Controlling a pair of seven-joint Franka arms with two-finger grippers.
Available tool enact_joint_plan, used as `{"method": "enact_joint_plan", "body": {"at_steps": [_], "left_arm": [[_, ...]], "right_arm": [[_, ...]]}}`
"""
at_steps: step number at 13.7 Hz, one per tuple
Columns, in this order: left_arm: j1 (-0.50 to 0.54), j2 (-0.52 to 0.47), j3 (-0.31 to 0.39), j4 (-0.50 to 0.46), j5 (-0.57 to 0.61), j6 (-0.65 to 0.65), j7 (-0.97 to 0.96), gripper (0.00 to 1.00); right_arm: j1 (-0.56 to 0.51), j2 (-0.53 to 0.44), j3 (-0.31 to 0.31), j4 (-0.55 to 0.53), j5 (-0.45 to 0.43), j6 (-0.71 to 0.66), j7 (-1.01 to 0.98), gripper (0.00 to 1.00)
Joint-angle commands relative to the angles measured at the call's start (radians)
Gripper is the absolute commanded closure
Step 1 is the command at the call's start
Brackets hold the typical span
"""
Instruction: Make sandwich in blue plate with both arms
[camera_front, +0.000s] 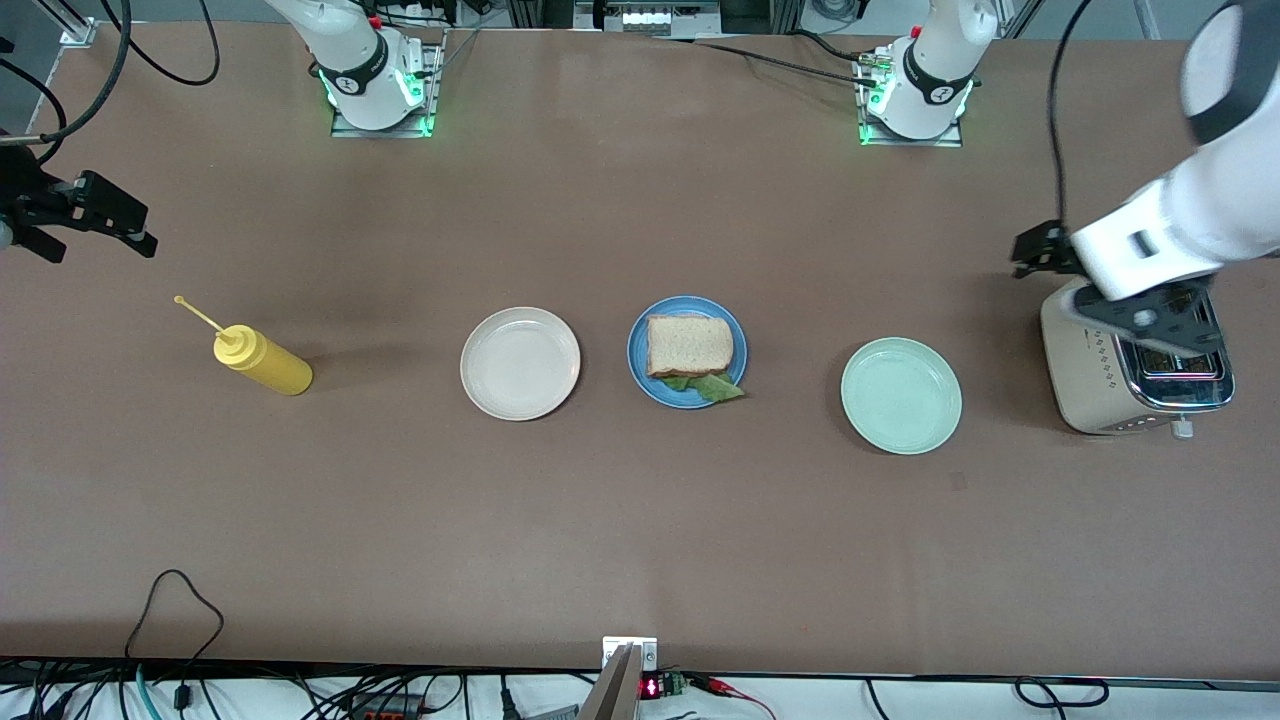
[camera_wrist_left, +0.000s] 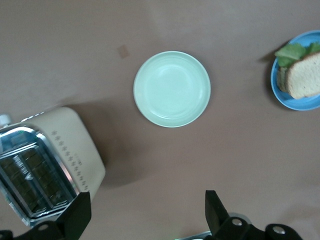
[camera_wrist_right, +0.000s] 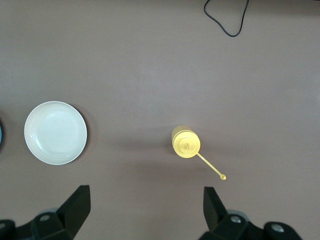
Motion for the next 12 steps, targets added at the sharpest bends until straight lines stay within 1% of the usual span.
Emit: {"method": "enact_joint_plan", "body": {"at_steps": [1, 2, 3, 4, 5, 8, 12], "left_arm": [[0.004, -0.142, -0.002, -0.165, 0.008, 0.124, -0.081, 0.00], [0.004, -0.189, 0.003, -0.225, 0.008, 0.209, -0.082, 0.00], [-0.004, -0.222, 0.003, -0.261, 0.008, 0.236, -0.102, 0.00], [-0.005, -0.246, 0.003, -0.285, 0.008, 0.233, -0.136, 0.00], [-0.001, -0.247, 0.004, -0.290, 0.008, 0.232, -0.165, 0.00], [0.004, -0.238, 0.004, -0.272, 0.005, 0.189, -0.167, 0.00], [0.004, -0.236, 0.003, -0.270, 0.005, 0.178, -0.170, 0.00]], "right_arm": [[-0.005, -0.002, 0.008, 0.002, -0.015, 0.001, -0.001, 0.00], [-0.005, -0.002, 0.008, 0.002, -0.015, 0.001, -0.001, 0.00], [-0.005, -0.002, 0.008, 0.000, -0.015, 0.002, -0.001, 0.00], [-0.005, -0.002, 0.008, 0.002, -0.015, 0.002, -0.001, 0.00], [-0.005, -0.002, 0.008, 0.002, -0.013, 0.002, -0.001, 0.00], [-0.004, -0.002, 0.008, 0.000, -0.015, 0.001, -0.001, 0.00], [-0.004, -0.002, 0.008, 0.000, -0.015, 0.001, -0.001, 0.00]]}}
